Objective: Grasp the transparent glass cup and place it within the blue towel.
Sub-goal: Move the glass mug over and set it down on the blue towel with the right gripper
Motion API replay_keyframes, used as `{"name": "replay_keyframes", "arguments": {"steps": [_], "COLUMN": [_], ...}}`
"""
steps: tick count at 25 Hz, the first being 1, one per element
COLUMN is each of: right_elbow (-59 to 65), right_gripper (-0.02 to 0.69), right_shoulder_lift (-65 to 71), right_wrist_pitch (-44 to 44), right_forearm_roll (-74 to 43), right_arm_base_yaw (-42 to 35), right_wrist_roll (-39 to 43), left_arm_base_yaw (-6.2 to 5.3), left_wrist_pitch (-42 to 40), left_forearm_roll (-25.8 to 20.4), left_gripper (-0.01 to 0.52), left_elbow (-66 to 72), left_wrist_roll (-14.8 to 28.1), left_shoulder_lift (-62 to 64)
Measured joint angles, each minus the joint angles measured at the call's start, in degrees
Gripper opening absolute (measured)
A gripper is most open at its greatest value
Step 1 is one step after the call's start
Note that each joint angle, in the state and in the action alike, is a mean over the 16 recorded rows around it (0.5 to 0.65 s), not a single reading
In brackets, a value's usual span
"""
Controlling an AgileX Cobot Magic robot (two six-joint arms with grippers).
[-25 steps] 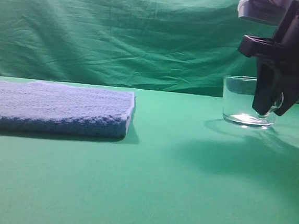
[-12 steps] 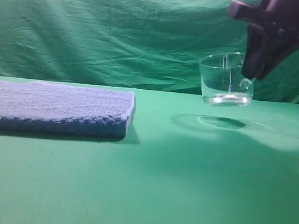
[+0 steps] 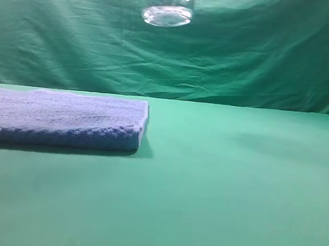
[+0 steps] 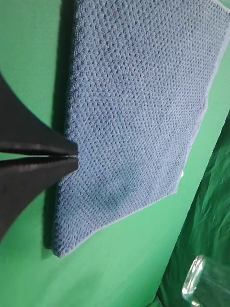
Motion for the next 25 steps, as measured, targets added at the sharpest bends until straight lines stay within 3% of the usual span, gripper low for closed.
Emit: {"name": "replay_keyframes", "arguments": {"steps": [8,14,20,22,25], "right_elbow": [-3.5,-4.4,-5.9,-6.6,-7.6], "right_gripper": [0.121,0.247,0.392,0.409,0.381], "right_shoulder_lift": [10.8,15.0,14.2,12.6,9.4], "right_wrist_pitch": [-7.8,-11.1,-8.3,-6.0,-1.9], "right_forearm_roll": [0.1,0.1,0.1,0.1,0.1], "right_arm_base_yaw": [3.7,4.1,4.0,3.9,3.6], "right_wrist_roll": [-1.3,-2.3,-2.7,-2.5,-1.8], "left_arm_base_yaw": [0.0,0.0,0.0,0.0,0.0], "left_wrist_pitch": [0.0,0.0,0.0,0.0,0.0], "left_forearm_roll": [0.0,0.0,0.0,0.0,0.0], "left_gripper": [0.0,0.0,0.0,0.0,0.0], "left_elbow": [0.0,0.0,0.0,0.0,0.0], "left_wrist_roll": [0.0,0.0,0.0,0.0,0.0], "left_shoulder_lift": [0.0,0.0,0.0,0.0,0.0]}}
